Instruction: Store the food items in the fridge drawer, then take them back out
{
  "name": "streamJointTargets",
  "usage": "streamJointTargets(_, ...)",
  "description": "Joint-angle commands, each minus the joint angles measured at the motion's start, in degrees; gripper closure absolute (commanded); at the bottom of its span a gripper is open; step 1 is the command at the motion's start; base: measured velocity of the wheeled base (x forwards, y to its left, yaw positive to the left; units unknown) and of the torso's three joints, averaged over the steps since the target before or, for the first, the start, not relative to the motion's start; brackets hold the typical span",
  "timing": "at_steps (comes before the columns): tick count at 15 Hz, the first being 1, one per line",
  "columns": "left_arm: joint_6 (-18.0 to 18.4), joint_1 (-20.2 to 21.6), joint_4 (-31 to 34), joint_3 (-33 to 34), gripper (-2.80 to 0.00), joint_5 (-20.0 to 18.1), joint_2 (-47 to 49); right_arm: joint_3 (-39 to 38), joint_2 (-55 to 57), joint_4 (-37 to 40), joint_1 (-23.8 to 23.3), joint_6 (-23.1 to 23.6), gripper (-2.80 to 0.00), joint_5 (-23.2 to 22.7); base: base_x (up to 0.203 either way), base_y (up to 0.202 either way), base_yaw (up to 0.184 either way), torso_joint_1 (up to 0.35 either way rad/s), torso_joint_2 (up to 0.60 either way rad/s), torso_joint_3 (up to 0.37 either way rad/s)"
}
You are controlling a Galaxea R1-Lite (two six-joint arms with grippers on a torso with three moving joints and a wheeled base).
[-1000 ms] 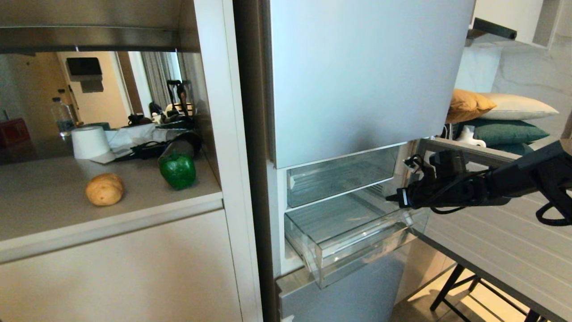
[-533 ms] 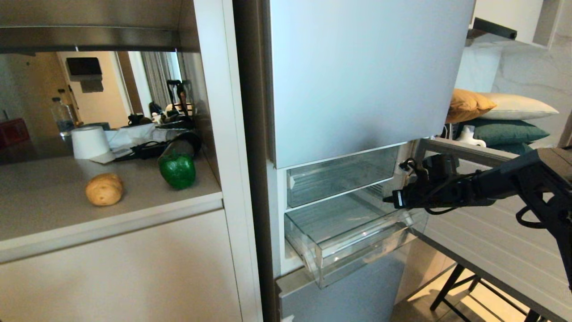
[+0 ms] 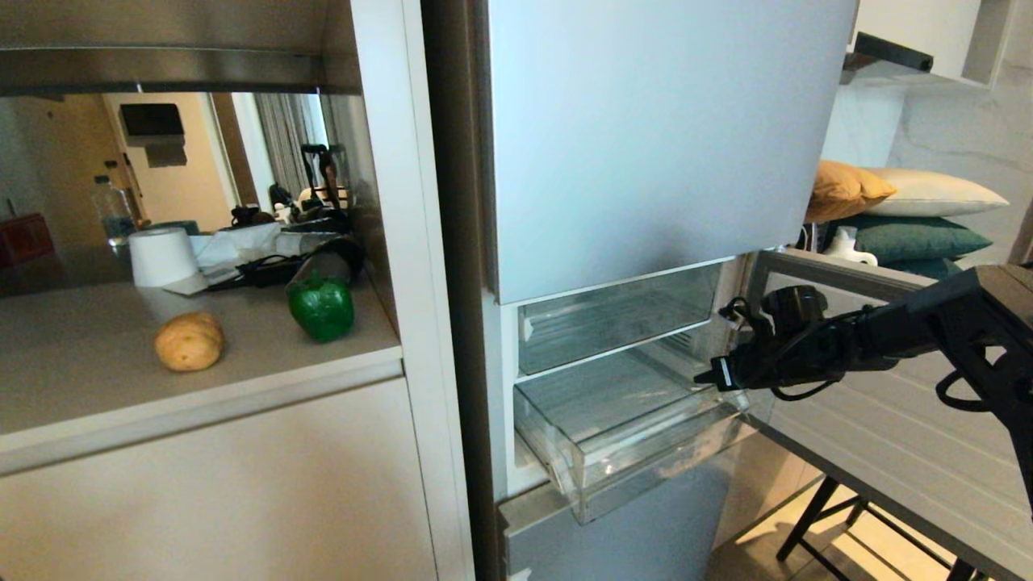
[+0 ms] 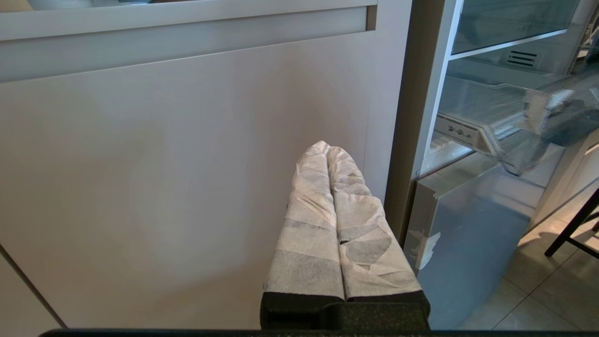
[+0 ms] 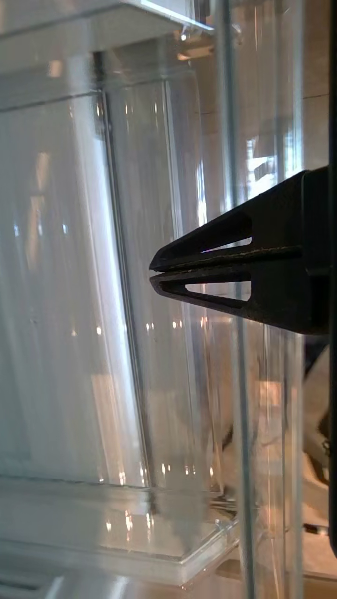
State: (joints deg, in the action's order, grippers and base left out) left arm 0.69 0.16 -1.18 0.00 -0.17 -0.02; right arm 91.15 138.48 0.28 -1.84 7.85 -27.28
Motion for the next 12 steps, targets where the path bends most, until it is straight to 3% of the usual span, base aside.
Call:
streamJointTargets(1, 0.0, 0.0, 0.0, 0.6, 0.00, 0.0, 0.0, -0.5, -1.1, 0.9, -0.3, 0.5, 0.00, -0.1, 0.000, 0.000, 0.000, 0.000, 0.00, 0.000)
streamJointTargets(6, 0.0, 0.0, 0.0, 0.6, 0.00, 0.0, -0.1, -1.8, -4.9, 8.3, -0.8, 2.8, 0.00, -0.1, 0.000, 0.000, 0.000, 0.000, 0.00, 0.000)
streamJointTargets(12, 0.0, 0.0, 0.0, 0.6, 0.00, 0.0, -0.1, -5.5, -8.1, 11.5, -1.8, 5.5, 0.00, 0.0, 0.000, 0.000, 0.000, 0.000, 0.00, 0.000)
